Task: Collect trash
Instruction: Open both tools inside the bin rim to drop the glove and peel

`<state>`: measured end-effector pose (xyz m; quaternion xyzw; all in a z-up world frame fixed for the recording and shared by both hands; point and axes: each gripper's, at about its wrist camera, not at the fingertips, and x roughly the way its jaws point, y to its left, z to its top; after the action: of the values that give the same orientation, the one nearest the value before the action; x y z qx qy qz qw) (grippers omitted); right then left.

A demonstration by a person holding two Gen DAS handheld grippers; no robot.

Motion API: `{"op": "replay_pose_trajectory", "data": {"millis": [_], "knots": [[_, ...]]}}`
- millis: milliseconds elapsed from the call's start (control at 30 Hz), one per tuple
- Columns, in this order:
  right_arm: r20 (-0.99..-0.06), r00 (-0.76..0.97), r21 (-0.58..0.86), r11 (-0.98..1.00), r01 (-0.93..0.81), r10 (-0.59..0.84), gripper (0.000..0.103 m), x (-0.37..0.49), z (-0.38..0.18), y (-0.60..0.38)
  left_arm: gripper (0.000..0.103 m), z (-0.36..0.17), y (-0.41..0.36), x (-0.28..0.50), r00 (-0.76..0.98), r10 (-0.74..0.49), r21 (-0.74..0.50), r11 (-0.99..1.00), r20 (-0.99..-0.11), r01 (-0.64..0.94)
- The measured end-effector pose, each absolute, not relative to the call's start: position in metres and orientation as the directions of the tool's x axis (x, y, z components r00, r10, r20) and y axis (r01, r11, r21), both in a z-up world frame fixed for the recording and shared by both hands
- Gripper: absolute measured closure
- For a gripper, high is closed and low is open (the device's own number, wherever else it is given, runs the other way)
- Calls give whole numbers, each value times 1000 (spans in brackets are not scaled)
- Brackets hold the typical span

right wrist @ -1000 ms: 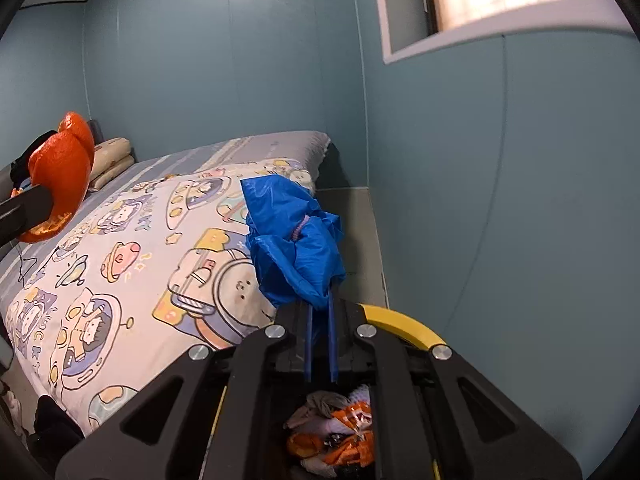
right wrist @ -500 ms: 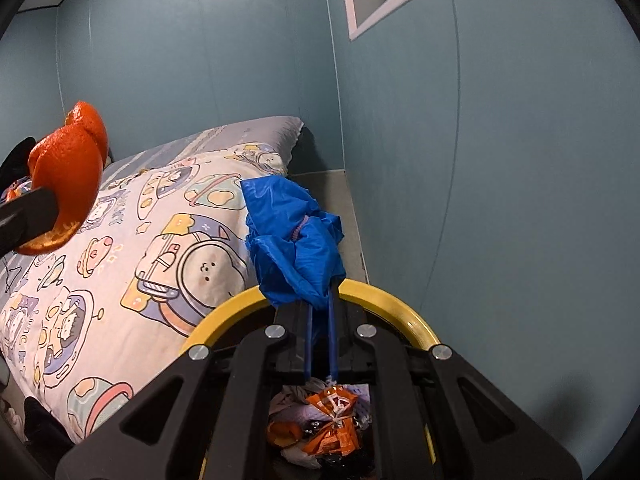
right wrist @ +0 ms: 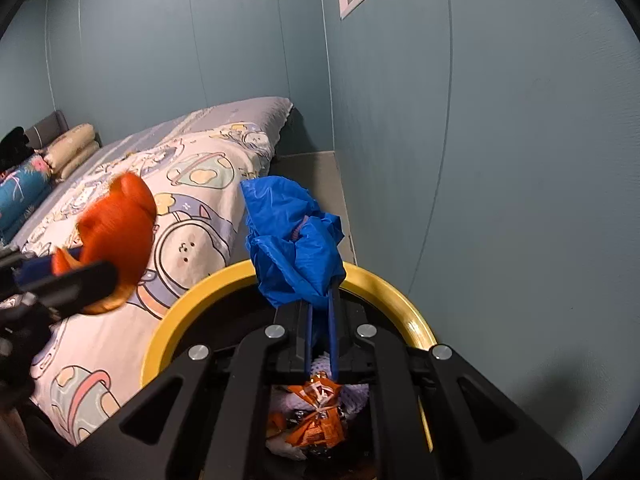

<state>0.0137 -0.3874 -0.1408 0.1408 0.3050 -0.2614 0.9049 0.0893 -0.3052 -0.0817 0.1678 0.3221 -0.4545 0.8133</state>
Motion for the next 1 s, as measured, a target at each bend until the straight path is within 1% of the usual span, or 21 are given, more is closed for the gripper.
{"op": "replay_pose_trajectory", "data": {"millis": [167,233,600,733,767,800,833,867,900,933,1000], "knots": [[-641,662,79,824,560,-388,97,17,-144,-387,77,-105,-311,101,344,-600,-51,542,-722,839],[-648,667,94,831,549,-367,97,19,-145,-388,77,-111,-312,104,335,-591,-58,545,-734,836],[-691,628,85,822,563,-359,97,24,-152,-395,76,-121,-314,110,288,-584,-106,546,-759,831],[-704,611,77,816,573,-362,96,23,-156,-398,75,-120,-314,113,293,-588,-108,551,-754,827],[-706,608,75,816,574,-362,93,23,-156,-398,73,-119,-313,114,298,-589,-107,554,-751,825],[-709,604,74,813,578,-365,89,23,-157,-398,67,-118,-312,114,302,-591,-109,559,-748,822],[-710,600,69,812,580,-369,70,27,-157,-398,57,-116,-311,116,307,-593,-114,565,-744,817],[-709,597,63,810,583,-375,52,27,-158,-399,53,-114,-308,118,313,-597,-120,574,-739,810],[-704,598,61,806,589,-383,52,26,-157,-398,48,-112,-305,120,315,-602,-130,580,-734,804],[-704,598,61,806,589,-383,55,25,-157,-398,48,-110,-303,121,316,-605,-136,582,-731,802],[-705,597,61,805,590,-384,55,25,-155,-397,48,-108,-299,123,331,-604,-131,593,-725,794]]}}
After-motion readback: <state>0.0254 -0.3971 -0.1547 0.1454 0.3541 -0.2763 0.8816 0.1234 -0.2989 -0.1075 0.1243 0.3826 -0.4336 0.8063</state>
